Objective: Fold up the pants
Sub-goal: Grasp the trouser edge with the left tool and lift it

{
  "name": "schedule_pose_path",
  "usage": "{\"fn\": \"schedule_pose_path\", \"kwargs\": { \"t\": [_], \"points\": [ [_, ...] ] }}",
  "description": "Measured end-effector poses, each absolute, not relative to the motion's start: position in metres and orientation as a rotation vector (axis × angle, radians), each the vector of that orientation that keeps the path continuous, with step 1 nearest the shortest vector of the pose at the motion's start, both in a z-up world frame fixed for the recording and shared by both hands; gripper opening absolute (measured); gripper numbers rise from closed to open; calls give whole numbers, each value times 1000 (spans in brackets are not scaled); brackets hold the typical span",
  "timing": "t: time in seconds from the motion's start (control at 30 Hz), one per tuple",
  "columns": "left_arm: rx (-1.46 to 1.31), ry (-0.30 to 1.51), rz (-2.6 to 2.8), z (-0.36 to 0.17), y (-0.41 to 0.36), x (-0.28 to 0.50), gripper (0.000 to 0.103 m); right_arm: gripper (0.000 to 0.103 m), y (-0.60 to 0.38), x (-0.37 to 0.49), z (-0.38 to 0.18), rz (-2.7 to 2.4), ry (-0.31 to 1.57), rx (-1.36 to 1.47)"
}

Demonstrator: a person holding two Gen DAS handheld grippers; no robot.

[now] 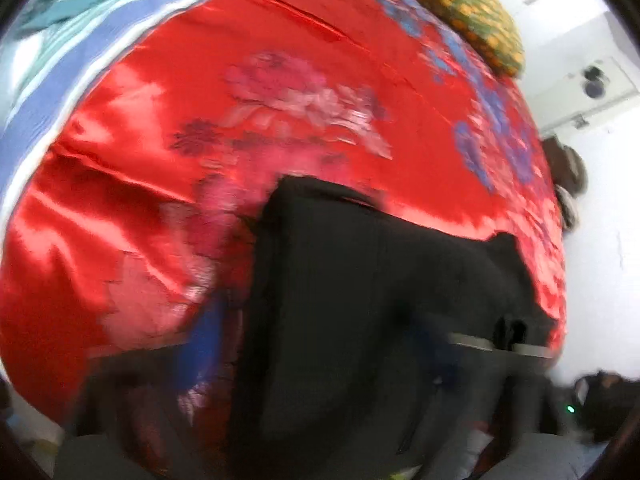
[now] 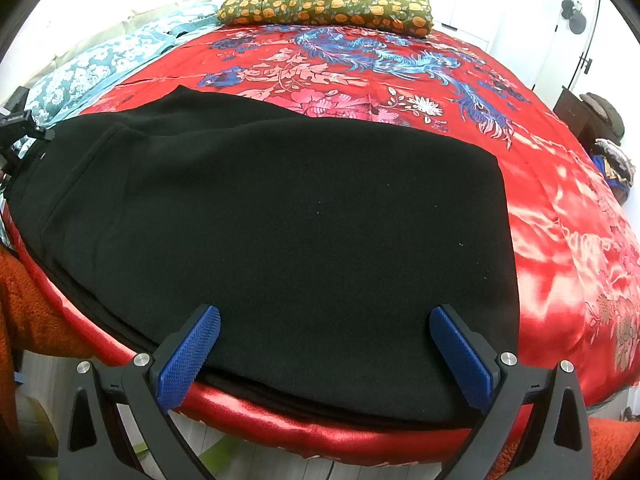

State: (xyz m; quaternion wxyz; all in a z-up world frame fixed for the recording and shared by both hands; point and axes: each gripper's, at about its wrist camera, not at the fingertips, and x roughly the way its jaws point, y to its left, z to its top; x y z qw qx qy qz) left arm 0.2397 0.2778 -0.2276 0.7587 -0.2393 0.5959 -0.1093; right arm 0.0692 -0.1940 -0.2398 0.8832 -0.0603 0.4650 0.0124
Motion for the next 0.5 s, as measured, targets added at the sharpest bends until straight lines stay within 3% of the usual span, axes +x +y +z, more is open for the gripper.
{"fn": "schedule_pose_path", "kwargs": {
  "t": [0.07, 0.13, 0.33, 0.5],
  "points": [
    [-522, 1313, -210, -219, 272, 236, 27, 103, -194, 69, -240, 25, 968, -125],
    [-547, 1320, -193, -209, 271, 231, 21, 103, -194, 70, -240, 24, 973, -126],
    [-812, 1191, -321, -132, 252, 196, 18, 103, -197, 75, -235, 31, 1030, -103],
    [-826, 1150, -425, -76, 182, 179, 18, 103, -202, 80, -232, 51, 1064, -62]
  ]
}}
